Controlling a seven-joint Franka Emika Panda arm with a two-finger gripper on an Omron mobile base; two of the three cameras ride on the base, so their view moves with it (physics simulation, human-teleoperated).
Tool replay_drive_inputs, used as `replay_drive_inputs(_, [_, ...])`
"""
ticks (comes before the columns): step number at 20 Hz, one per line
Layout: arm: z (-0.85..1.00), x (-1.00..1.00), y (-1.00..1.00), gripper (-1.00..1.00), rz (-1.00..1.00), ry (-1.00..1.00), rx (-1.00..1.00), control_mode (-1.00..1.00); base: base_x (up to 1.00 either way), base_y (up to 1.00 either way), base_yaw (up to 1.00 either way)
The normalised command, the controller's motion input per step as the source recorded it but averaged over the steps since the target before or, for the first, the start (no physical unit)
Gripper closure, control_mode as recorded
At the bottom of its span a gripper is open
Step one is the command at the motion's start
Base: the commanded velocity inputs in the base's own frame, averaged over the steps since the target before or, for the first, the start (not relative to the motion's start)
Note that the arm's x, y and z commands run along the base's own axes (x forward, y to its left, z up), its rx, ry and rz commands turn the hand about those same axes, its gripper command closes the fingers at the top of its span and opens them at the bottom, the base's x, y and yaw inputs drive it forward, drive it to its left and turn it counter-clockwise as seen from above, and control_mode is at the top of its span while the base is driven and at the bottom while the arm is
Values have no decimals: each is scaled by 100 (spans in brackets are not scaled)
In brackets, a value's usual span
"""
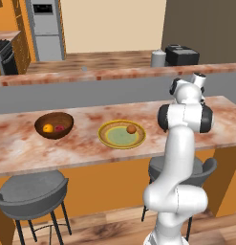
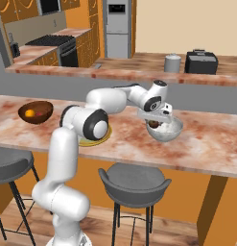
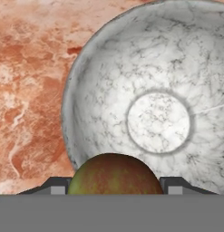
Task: Take the fruits from the plate on the dining counter and place two fruits in each bowl.
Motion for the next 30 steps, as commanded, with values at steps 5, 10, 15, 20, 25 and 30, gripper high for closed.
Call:
replay_drive_inputs(5, [-12,0,-1,100,-1,0,0,-100,0,0,0])
replay_drive_inputs(10, [-10,0,-2,100,0,0,0,-100,0,0,0])
replay_drive_inputs(15, [-11,0,-2,100,0,0,0,-100,0,0,0])
replay_drive_inputs(20, [-11,0,-5,-100,0,0,0,-100,0,0,0])
replay_drive_inputs(25, [-9,0,-6,-100,0,0,0,-100,0,0,0])
replay_drive_inputs(30, [-8,0,-7,-100,0,2,1,-100,0,0,0])
